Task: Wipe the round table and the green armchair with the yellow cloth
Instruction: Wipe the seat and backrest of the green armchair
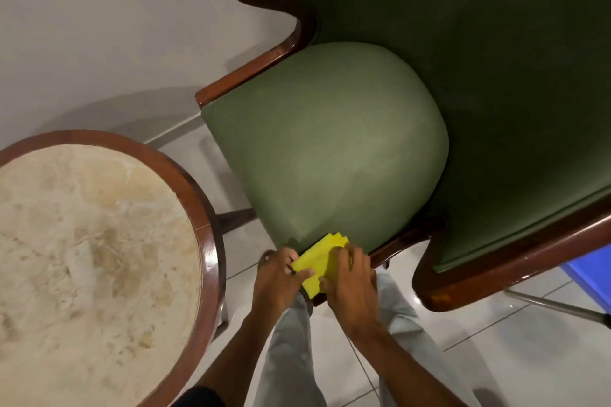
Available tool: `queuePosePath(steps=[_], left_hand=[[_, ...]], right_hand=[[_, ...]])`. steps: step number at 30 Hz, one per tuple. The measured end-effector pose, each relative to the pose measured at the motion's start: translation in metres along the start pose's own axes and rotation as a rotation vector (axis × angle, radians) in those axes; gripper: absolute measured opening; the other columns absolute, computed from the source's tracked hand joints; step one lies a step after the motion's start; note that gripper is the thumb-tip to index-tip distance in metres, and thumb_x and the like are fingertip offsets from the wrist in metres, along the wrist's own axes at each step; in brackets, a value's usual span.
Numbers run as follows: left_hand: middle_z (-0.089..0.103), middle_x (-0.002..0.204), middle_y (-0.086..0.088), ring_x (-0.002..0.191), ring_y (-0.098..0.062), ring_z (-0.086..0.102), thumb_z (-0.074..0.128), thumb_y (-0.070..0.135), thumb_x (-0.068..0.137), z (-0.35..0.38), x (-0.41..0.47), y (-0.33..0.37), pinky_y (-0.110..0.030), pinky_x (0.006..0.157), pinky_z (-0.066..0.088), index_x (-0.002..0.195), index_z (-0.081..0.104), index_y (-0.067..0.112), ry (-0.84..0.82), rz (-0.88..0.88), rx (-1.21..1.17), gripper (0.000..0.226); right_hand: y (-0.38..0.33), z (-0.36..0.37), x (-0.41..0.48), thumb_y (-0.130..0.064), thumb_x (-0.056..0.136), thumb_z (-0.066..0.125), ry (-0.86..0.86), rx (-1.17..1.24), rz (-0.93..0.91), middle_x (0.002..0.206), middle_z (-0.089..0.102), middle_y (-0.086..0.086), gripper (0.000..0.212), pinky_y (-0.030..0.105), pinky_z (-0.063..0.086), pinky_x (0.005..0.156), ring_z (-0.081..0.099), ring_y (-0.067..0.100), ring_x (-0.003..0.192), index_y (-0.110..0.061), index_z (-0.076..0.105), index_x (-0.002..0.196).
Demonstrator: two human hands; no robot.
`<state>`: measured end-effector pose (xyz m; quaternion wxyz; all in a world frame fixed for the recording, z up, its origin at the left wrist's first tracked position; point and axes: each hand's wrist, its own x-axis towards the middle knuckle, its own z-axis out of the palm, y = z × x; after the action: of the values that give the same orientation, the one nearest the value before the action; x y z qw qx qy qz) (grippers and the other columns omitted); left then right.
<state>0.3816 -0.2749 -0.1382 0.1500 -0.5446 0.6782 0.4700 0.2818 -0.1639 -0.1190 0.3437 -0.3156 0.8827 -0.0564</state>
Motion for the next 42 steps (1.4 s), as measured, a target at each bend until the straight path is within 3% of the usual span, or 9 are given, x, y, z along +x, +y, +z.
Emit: queuePosePath(steps=[9, 15, 20, 24, 27, 30, 34, 37, 42], left_hand=[[0.058, 0.071, -0.005, 0.062, -0.014, 0.058, 0.077, 0.018, 0.072, -0.085, -0.043, 0.074, -0.023, 0.054, 0.051, 0.085, 0.058, 0.021, -0.096, 0.029, -0.855, 0.024], [0.073, 0.088, -0.010, 0.071, -0.019, 0.071, 0.058, 0.017, 0.081, -0.093, -0.044, 0.217, -0.034, 0.057, 0.061, 0.097, 0.051, 0.015, -0.256, 0.132, -1.122, 0.018], [0.075, 0.093, -0.006, 0.081, -0.016, 0.073, 0.061, 0.017, 0.083, -0.050, -0.041, 0.350, -0.034, 0.060, 0.060, 0.105, 0.049, 0.012, -0.472, 0.276, -1.080, 0.025], [0.072, 0.090, -0.009, 0.072, -0.012, 0.072, 0.066, 0.004, 0.086, -0.001, -0.037, 0.436, -0.029, 0.056, 0.059, 0.097, 0.044, 0.018, -0.411, 0.387, -0.922, 0.028], [0.071, 0.098, -0.013, 0.076, -0.015, 0.070, 0.069, 0.007, 0.088, 0.045, -0.046, 0.482, -0.028, 0.059, 0.058, 0.101, 0.047, 0.020, -0.345, 0.477, -0.798, 0.028], [0.064, 0.121, -0.006, 0.101, -0.016, 0.064, 0.061, 0.022, 0.094, 0.071, -0.045, 0.502, -0.024, 0.078, 0.051, 0.114, 0.055, 0.024, -0.134, 0.613, -0.430, 0.021], [0.021, 0.162, 0.003, 0.149, -0.014, 0.018, 0.036, 0.041, 0.102, 0.083, -0.034, 0.466, -0.035, 0.119, 0.022, 0.150, 0.031, 0.024, 0.096, 0.683, -0.041, 0.051], [-0.006, 0.165, 0.006, 0.150, -0.007, -0.009, 0.012, 0.061, 0.095, 0.101, -0.022, 0.426, -0.035, 0.124, 0.000, 0.155, 0.000, 0.025, 0.040, 0.609, 0.171, 0.071], [-0.011, 0.165, 0.010, 0.151, -0.007, -0.007, 0.017, 0.067, 0.094, 0.135, -0.023, 0.397, -0.035, 0.124, 0.001, 0.152, -0.014, 0.031, -0.201, 0.492, 0.134, 0.075]], right_hand=[[-0.059, -0.116, -0.038, -0.046, 0.088, 0.051, 0.385, 0.376, -0.189, 0.148, 0.043, 0.012, 0.061, 0.041, 0.038, 0.106, 0.040, 0.027, 0.134, -0.025, 0.036, 0.143], [-0.033, -0.271, 0.000, -0.034, 0.083, 0.069, 0.398, 0.788, -0.140, 0.134, 0.030, -0.025, 0.080, 0.004, 0.024, 0.102, 0.032, -0.015, 0.120, -0.050, 0.015, 0.140], [0.052, -0.389, 0.033, -0.017, 0.069, 0.086, 0.358, 1.036, 0.114, 0.100, 0.060, -0.002, 0.083, 0.039, 0.054, 0.087, 0.064, 0.015, 0.090, -0.023, 0.039, 0.137], [0.111, -0.438, 0.034, -0.021, 0.071, 0.083, 0.810, 0.651, 0.043, 0.112, 0.050, -0.007, 0.065, 0.019, 0.040, 0.078, 0.048, 0.003, 0.094, -0.028, 0.046, 0.124], [0.147, -0.450, 0.037, -0.014, 0.083, 0.072, 1.051, 0.455, 0.026, 0.115, 0.040, 0.000, 0.039, 0.026, 0.046, 0.079, 0.050, 0.013, 0.099, -0.023, 0.051, 0.115], [0.175, -0.450, 0.052, -0.022, 0.091, 0.062, 0.914, 0.122, 0.136, 0.142, 0.040, 0.019, 0.022, 0.051, 0.041, 0.100, 0.043, 0.041, 0.129, -0.014, 0.061, 0.112], [0.184, -0.433, 0.063, -0.051, 0.096, 0.040, 0.703, -0.100, 0.139, 0.161, 0.023, 0.013, 0.066, 0.049, 0.023, 0.117, 0.017, 0.030, 0.149, -0.013, 0.031, 0.149], [0.185, -0.430, 0.076, -0.038, 0.095, 0.046, 0.759, -0.351, 0.045, 0.161, 0.017, 0.018, 0.068, 0.053, 0.013, 0.120, 0.010, 0.032, 0.150, -0.007, 0.026, 0.151], [0.186, -0.434, 0.099, -0.031, 0.092, 0.057, 0.648, -0.522, -0.063, 0.160, 0.022, 0.018, 0.072, 0.062, 0.024, 0.115, 0.018, 0.040, 0.147, -0.010, 0.024, 0.152]])
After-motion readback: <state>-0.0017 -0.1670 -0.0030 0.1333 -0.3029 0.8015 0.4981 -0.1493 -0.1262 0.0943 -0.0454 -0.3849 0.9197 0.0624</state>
